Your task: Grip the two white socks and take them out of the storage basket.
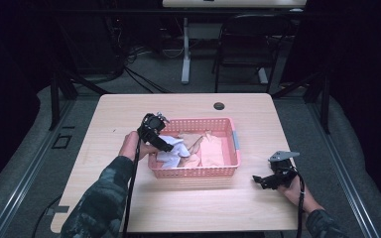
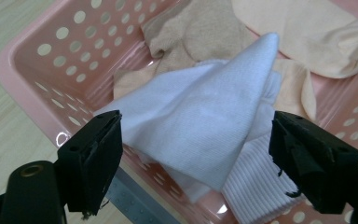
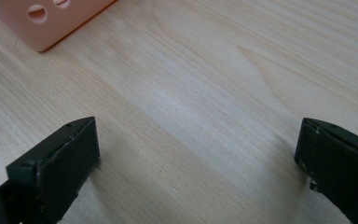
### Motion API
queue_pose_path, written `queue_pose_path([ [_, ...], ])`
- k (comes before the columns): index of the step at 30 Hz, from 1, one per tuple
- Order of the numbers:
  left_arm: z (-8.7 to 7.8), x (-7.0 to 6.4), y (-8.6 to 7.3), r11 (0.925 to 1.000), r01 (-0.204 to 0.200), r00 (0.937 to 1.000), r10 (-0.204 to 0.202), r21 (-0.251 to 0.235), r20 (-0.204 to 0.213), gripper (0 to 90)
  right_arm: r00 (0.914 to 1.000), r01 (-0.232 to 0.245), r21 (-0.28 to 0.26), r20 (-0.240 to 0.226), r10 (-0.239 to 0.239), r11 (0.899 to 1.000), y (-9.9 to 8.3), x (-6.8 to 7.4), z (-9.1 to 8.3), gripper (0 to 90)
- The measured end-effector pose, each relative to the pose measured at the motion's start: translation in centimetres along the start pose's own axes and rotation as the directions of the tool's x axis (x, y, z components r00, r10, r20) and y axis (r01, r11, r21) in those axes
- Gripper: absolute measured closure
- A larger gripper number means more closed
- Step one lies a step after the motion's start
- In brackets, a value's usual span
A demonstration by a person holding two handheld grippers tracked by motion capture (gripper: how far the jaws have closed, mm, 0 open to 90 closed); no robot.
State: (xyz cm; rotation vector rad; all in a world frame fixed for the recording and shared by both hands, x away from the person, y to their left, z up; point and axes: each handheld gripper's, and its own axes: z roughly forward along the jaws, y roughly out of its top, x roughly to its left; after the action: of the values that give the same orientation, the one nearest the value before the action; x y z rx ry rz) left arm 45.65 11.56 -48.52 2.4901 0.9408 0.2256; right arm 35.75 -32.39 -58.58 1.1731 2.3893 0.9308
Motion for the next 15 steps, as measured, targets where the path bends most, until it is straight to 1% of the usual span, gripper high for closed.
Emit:
queue_pose_path([
  [2,0.3,0.05,0.04,0.9999,0.005,1.0,-0.005,0.01,0.0,20.2,1.0,0.0,0.0,0.0,0.0,1.0,0.0,0.0,0.0,0.0],
  [5,0.68,0.13,0.1,0.9996,0.006,0.9999,-0.006,0.028,-0.012,26.0,1.0,0.0,0.001,0.0,0.0,1.0,0.0,0.0,0.0,0.0],
  [7,0.84,0.09,0.12,0.9993,0.009,0.9997,-0.008,0.037,-0.024,33.3,1.0,0.0,0.0,0.0,0.0,1.0,0.0,0.0,0.0,0.0],
  [12,0.94,-0.03,0.1,0.9989,0.017,0.9993,-0.015,0.044,-0.033,50.0,1.0,0.0,0.0,0.0,0.0,1.0,0.0,0.0,0.0,0.0],
  [15,0.85,0.0,0.06,0.9991,0.019,0.9991,-0.017,0.039,-0.038,59.1,1.0,0.0,0.0,0.0,0.0,1.0,0.0,0.01,0.0,0.0],
])
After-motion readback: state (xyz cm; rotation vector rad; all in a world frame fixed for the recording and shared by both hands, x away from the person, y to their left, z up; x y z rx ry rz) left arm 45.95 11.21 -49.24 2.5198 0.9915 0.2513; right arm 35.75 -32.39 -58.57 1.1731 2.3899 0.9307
